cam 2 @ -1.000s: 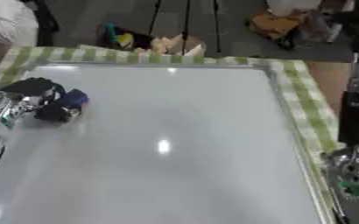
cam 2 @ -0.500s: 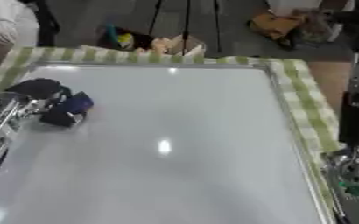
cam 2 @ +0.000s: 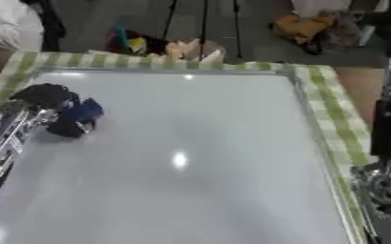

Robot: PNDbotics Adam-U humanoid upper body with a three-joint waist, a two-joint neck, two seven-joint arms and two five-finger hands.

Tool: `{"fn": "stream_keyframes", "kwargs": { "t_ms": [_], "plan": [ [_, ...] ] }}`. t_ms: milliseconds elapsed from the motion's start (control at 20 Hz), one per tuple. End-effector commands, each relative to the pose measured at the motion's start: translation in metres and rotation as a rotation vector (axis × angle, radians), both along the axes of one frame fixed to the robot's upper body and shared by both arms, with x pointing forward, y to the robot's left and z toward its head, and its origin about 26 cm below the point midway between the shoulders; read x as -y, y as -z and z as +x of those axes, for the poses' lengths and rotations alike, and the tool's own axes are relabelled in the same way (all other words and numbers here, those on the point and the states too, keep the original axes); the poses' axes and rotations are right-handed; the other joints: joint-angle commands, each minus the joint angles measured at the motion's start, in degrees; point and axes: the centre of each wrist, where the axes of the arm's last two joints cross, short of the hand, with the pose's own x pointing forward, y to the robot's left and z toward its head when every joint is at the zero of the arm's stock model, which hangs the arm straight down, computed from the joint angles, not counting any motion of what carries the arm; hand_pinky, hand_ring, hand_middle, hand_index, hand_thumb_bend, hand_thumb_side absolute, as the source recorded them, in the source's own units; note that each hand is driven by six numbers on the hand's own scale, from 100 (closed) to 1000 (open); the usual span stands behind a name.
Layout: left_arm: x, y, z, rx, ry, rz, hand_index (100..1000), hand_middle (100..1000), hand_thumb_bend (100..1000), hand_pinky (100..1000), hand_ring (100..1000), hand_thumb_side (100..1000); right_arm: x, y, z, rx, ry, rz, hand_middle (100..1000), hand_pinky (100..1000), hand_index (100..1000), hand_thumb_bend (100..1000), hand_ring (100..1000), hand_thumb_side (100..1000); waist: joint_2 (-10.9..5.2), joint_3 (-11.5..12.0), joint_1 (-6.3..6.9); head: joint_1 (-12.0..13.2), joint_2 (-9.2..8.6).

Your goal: Wipe the whiteboard clean with a brush.

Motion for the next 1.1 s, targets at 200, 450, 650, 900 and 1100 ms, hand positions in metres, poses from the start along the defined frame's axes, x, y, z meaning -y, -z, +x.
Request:
{"fn": "stream_keyframes", "kwargs": {
  "t_ms": [200, 450, 650, 900, 1100],
  "plan": [
    [-0.021, 0.004, 0.005, -0.014, -0.091, -0.025, 637, 421, 100, 253, 449, 749, 0.001, -0.008, -0.002, 0.029, -0.003, -0.005, 656, 847, 857, 100, 923, 1000, -0.87, -0.19, -0.06, 0.12, -0.58],
    [-0.029, -0.001, 0.006, -0.004, -0.120, -0.058, 637, 421, 100, 250, 448, 753, 0.001, -0.008, -0.002, 0.030, -0.002, -0.005, 656, 847, 858, 100, 923, 1000, -0.89, -0.18, -0.06, 0.07, -0.52],
    [-0.035, -0.005, 0.005, 0.002, -0.137, -0.081, 636, 418, 100, 245, 446, 755, 0.001, -0.007, -0.002, 0.029, -0.001, -0.004, 656, 847, 858, 100, 923, 1000, -0.95, -0.15, -0.09, 0.00, -0.55],
    [-0.042, -0.007, 0.005, 0.004, -0.168, -0.101, 635, 418, 100, 245, 445, 753, 0.001, -0.007, -0.002, 0.028, 0.000, -0.003, 656, 847, 858, 100, 923, 1000, -1.00, -0.15, -0.14, 0.00, -0.68],
    [-0.050, -0.007, 0.006, 0.006, -0.202, -0.112, 635, 417, 100, 244, 445, 751, 0.002, -0.007, -0.002, 0.028, 0.002, -0.002, 656, 846, 858, 100, 923, 1000, -1.04, -0.14, -0.19, -0.07, -0.69]
  ]
}}
